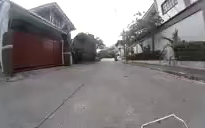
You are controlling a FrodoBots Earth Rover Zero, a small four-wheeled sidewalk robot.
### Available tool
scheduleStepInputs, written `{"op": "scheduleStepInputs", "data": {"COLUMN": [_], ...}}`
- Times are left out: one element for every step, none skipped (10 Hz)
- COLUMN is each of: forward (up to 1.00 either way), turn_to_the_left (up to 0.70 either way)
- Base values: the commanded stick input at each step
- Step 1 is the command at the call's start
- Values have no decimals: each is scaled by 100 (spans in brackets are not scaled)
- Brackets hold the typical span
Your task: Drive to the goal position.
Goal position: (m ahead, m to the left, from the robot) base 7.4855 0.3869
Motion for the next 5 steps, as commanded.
{"op": "scheduleStepInputs", "data": {"forward": [100,100,100,100,100], "turn_to_the_left": [10,-19,-19,-19,-19]}}
